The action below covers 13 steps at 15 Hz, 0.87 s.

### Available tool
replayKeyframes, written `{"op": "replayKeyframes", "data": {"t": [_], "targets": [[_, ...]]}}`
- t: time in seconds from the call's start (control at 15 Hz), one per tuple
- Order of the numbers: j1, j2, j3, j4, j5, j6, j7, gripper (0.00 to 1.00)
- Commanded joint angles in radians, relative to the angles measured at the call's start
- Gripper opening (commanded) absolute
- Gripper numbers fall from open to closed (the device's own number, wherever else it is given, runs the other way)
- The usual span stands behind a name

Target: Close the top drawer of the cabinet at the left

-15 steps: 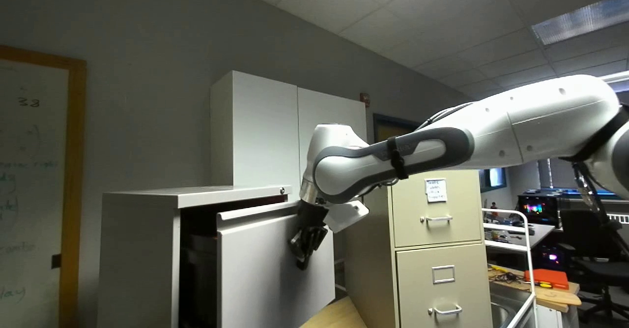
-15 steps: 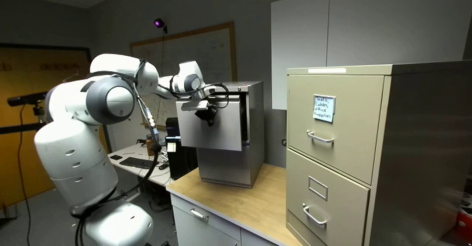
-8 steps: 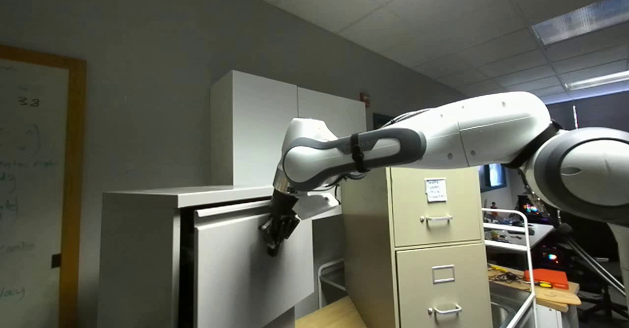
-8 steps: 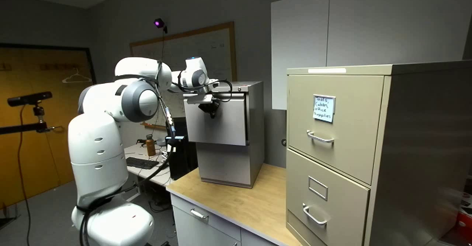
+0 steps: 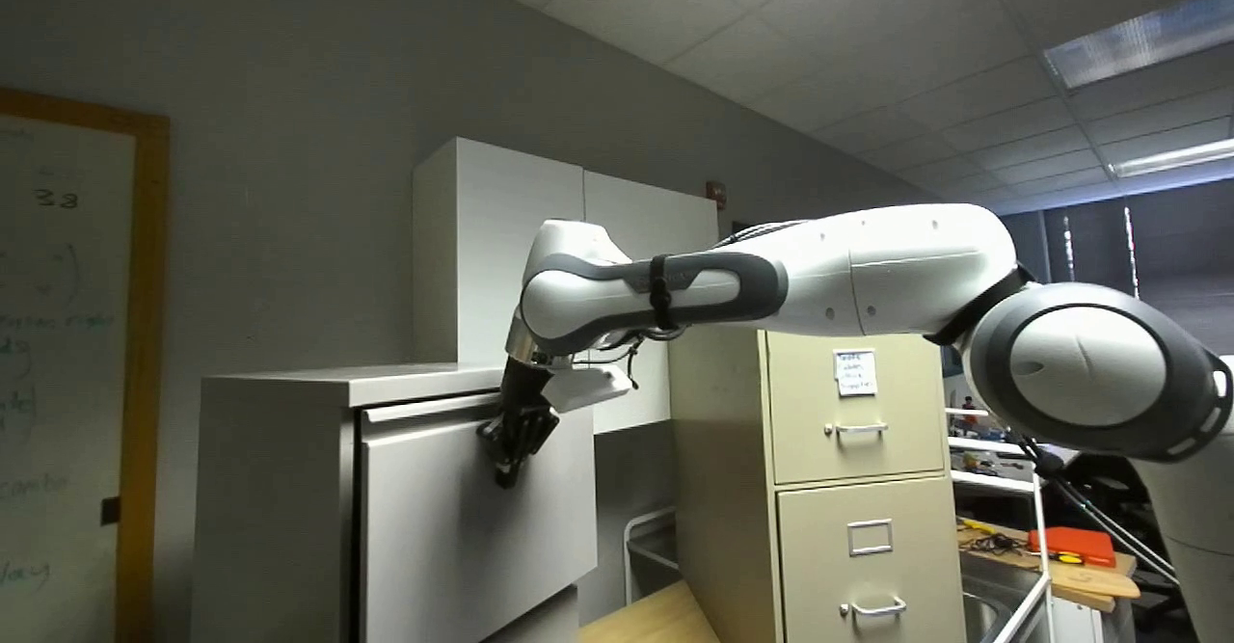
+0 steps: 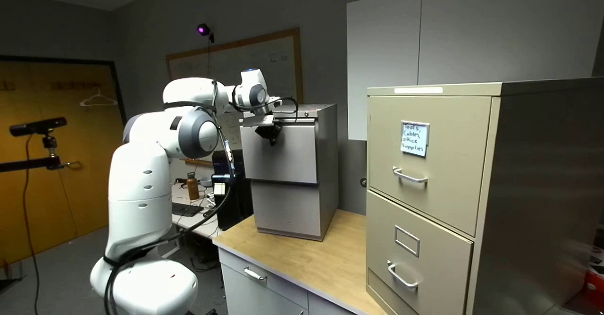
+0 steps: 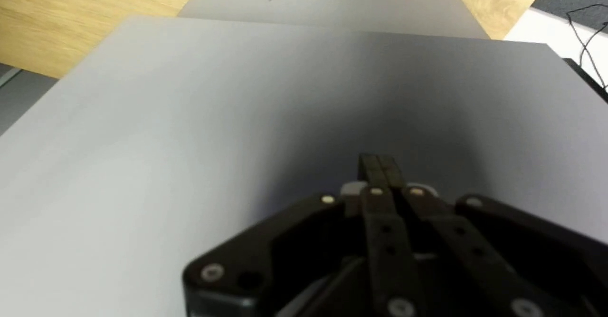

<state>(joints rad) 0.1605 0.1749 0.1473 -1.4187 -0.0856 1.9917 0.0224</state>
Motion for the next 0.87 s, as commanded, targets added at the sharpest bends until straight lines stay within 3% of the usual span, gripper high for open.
{"op": "replayKeyframes", "data": {"t": [0.0,0.47,0.8], "targets": [[0.021,0.103,0.0,0.168,-0.027,-0.019,-0.015,0.0],[0.052,0.225,-0.009,0.356,-0.046,-0.061,-0.011,0.0],[0.058,0.259,-0.01,0.424,-0.076,-0.142,-0.013,0.0]]}}
